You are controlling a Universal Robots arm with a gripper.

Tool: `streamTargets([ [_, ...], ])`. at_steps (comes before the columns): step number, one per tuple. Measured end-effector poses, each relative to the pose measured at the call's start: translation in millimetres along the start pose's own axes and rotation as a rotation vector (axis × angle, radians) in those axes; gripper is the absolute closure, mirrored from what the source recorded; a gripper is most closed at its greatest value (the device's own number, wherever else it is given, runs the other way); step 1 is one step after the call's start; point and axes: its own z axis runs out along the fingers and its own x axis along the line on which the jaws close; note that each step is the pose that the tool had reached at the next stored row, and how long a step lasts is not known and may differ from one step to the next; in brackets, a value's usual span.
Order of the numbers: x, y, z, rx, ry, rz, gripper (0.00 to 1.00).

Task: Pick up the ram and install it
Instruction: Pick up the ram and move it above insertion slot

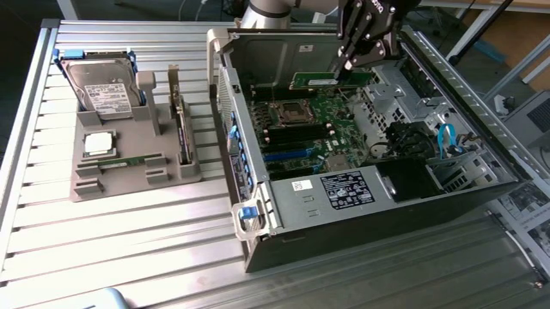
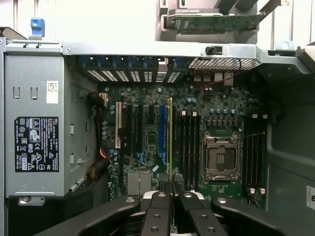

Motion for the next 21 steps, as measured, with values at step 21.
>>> streamTargets([
  [21,0.3,-20.6,-0.8,0.0,0.0,0.0,0.88],
])
